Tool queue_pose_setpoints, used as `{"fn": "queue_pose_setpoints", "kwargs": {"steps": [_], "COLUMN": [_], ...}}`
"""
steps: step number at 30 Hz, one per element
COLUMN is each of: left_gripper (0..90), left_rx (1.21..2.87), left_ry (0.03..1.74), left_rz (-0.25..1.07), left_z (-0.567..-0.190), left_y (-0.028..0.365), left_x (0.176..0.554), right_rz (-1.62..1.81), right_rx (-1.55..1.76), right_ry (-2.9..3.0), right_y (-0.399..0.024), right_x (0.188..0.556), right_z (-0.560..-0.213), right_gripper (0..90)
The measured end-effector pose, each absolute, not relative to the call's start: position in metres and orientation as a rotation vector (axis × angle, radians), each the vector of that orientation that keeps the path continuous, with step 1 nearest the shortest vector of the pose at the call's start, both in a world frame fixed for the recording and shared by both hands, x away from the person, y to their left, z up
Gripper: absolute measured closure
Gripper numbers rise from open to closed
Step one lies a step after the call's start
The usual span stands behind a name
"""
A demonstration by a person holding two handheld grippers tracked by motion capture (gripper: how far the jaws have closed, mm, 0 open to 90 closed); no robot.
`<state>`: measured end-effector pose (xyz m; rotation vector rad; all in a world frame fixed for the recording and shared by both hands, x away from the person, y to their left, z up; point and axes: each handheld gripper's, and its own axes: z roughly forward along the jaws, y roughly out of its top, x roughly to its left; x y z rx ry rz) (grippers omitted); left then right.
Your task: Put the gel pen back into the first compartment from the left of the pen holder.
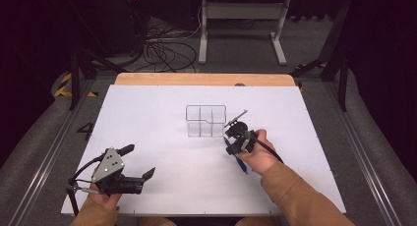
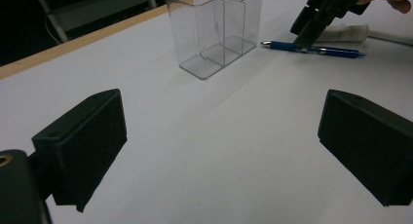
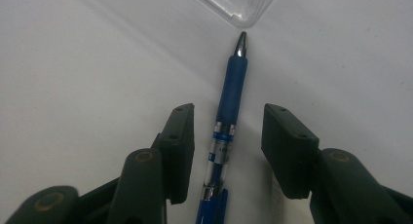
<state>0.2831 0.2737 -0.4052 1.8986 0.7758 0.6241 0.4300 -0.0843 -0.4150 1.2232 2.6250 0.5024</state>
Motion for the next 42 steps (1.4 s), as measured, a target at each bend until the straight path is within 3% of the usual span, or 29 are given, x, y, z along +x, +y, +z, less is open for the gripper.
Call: {"fn": "queue_pose_setpoints", "kwargs": {"steps": [19, 42], "left_gripper": [4.6, 4.6], "left_rx": [1.899, 1.897], "left_ry": [0.775, 0.775], "left_rz": [0.624, 0.623], "left_z": [-0.405, -0.405], "left_y": [0.273, 0.273], "left_x": [0.283, 0.283], "right_rz": [0.361, 0.322], "right_rx": [1.265, 1.286], "right_ry": [2.618, 2.577], "right_y": [-0.074, -0.069], "right_x": [0.43, 0.428], "right_z": [-0.425, -0.426], "right_gripper": [75.5, 79.9]}}
